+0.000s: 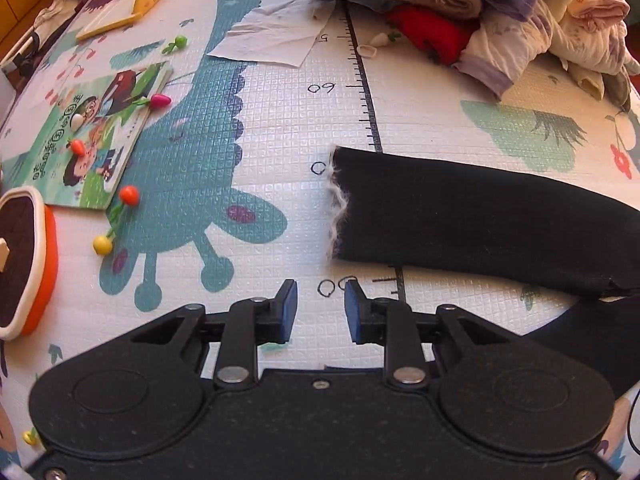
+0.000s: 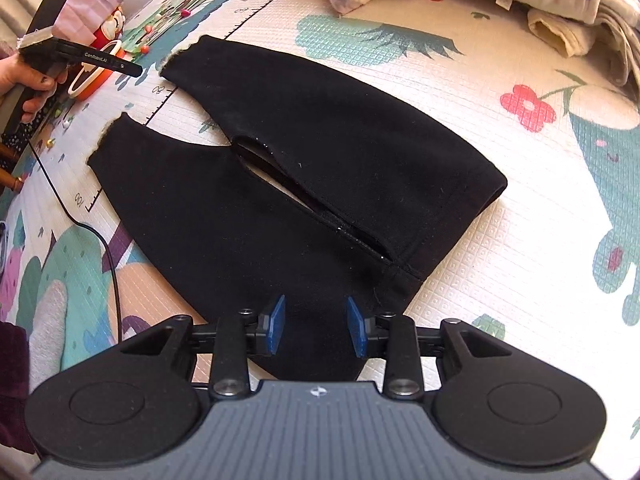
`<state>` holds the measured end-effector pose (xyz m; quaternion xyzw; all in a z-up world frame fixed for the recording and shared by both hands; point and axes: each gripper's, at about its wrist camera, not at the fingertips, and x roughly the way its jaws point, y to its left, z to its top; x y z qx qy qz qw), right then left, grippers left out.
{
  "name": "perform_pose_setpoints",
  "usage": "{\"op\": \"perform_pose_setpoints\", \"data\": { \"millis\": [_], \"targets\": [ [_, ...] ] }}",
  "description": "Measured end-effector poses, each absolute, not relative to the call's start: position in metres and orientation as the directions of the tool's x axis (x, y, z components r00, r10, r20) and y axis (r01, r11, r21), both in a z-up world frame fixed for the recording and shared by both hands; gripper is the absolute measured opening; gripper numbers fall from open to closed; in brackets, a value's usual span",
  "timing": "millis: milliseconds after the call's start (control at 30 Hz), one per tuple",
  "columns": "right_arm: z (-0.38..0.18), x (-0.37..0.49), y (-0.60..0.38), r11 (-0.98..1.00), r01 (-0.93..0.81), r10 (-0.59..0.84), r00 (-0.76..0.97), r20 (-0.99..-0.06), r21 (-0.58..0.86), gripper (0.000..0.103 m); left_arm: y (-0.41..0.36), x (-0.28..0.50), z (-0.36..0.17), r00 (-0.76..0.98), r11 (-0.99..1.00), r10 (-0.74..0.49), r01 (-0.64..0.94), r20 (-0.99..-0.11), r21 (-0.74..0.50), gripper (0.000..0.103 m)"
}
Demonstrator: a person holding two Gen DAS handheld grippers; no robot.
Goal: Fold clothes
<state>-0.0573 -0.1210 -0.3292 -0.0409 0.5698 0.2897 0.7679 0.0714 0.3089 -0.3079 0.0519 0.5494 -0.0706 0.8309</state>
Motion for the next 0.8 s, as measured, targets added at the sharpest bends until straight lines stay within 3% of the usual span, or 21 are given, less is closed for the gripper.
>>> {"op": "perform_pose_setpoints", "data": {
  "millis": [167,300,367,467,567,700,800],
  "targets": [
    [-0.325,-0.063,-0.112,0.799,-0.571,0.377,0.227,-0.898,0.191,0.035,0.295,0.046,-0.308,0.411,0.975,-0.158,0.209,-0.898,-0.076,0.025],
    [-0.323,-0.064,-0.103,0.786,-0.599,0.369,0.255,-0.894,0.154,0.035,0.255,0.049,-0.317,0.403,0.95,-0.2,0.302,-0.893,-0.076,0.025],
    [-0.321,-0.061,-0.098,0.786,-0.604,0.36,0.276,-0.891,0.131,0.035,0.242,0.055,-0.315,0.435,0.958,-0.196,0.277,-0.879,-0.076,0.025],
    [-0.316,-0.048,-0.099,0.815,-0.565,0.357,0.311,-0.881,0.131,0.035,0.244,0.071,-0.311,0.487,0.977,-0.142,0.21,-0.862,-0.042,0.025],
    [-0.316,-0.027,-0.11,0.864,-0.484,0.337,0.355,-0.872,0.137,0.043,0.259,0.095,-0.315,0.494,0.988,-0.089,0.157,-0.865,-0.012,0.025],
    [-0.325,0.004,-0.132,0.925,-0.349,0.293,0.393,-0.872,0.153,0.047,0.274,0.126,-0.329,0.451,0.995,-0.069,0.095,-0.89,-0.029,0.037],
    [-0.332,0.021,-0.14,0.944,-0.292,0.269,0.402,-0.875,0.156,0.05,0.28,0.143,-0.339,0.413,0.995,-0.092,0.065,-0.906,-0.071,0.038]
  ]
}}
